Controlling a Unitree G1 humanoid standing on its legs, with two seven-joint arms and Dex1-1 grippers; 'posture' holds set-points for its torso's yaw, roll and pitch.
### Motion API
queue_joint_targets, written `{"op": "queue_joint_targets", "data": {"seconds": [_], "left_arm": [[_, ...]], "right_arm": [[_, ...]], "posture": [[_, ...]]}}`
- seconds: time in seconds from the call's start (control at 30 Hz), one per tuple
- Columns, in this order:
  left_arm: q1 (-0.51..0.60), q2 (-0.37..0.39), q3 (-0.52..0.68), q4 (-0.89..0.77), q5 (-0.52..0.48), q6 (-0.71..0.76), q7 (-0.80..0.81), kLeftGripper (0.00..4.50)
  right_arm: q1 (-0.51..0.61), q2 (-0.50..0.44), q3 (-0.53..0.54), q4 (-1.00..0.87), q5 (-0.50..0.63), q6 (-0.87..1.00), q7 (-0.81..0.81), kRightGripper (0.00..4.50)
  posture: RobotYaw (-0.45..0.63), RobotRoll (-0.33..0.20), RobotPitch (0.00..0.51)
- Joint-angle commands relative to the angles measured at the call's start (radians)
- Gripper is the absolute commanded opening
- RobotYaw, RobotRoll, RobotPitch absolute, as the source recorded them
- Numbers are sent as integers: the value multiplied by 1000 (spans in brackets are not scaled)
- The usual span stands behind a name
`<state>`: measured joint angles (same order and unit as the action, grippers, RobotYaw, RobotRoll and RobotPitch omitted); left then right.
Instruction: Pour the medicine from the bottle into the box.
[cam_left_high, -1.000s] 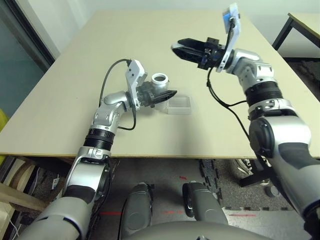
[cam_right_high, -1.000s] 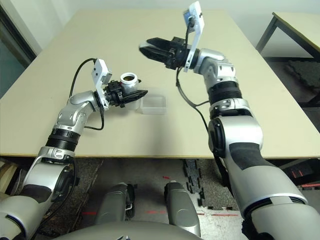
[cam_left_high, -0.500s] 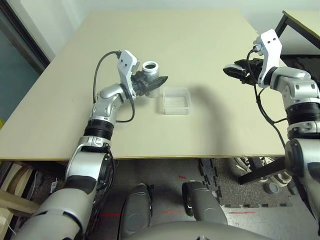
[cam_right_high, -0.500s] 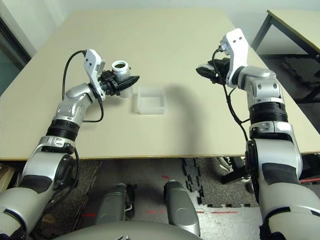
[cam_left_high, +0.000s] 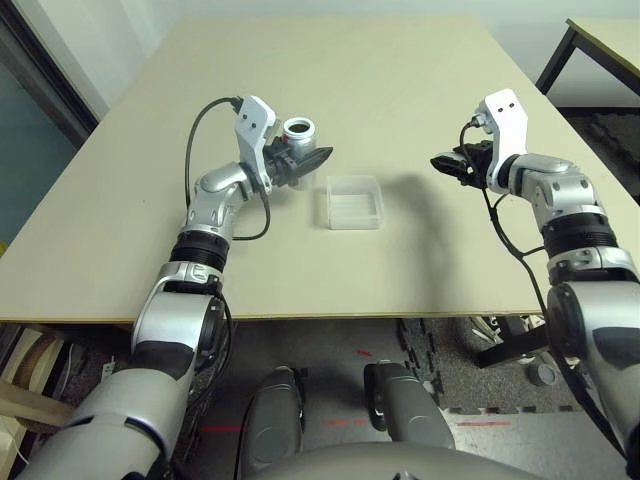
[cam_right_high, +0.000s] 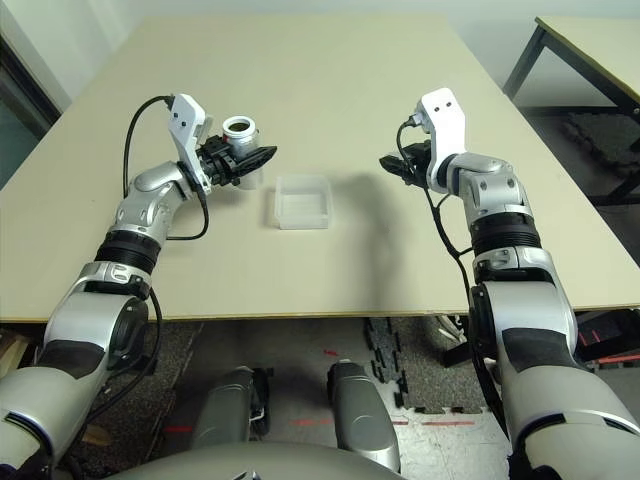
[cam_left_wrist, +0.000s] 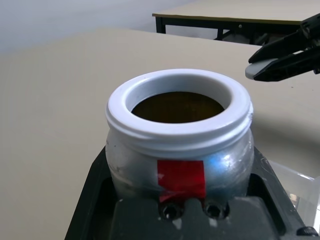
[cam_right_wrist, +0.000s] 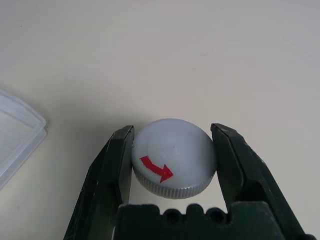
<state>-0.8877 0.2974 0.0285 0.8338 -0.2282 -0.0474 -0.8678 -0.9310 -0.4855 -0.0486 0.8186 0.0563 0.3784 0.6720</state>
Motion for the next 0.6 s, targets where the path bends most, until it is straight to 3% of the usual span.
{"op": "queue_joint_targets", "data": {"seconds": [0.03, 0.27, 0.3, 0.43, 0.6], "left_arm": [[-15, 8, 4, 8, 18, -8, 2, 2614], [-17, 11, 2, 11, 19, -6, -1, 2614], [-17, 11, 2, 11, 20, -5, -2, 2614], [-19, 11, 1, 12, 21, -6, -3, 2614], [-20, 15, 1, 15, 29, -13, 6, 2614]], "right_arm": [[-19, 11, -13, 39, 4, -25, -34, 2577], [-27, 23, -13, 61, 0, -75, -71, 2577], [-26, 25, -13, 63, 0, -84, -77, 3296], [-25, 29, -14, 70, -2, -126, -98, 4495], [-31, 29, -17, 83, 1, -174, -109, 4500]], "posture": [[-206, 0, 87], [-211, 0, 89], [-210, 0, 88], [-210, 0, 86], [-202, 0, 82]]}}
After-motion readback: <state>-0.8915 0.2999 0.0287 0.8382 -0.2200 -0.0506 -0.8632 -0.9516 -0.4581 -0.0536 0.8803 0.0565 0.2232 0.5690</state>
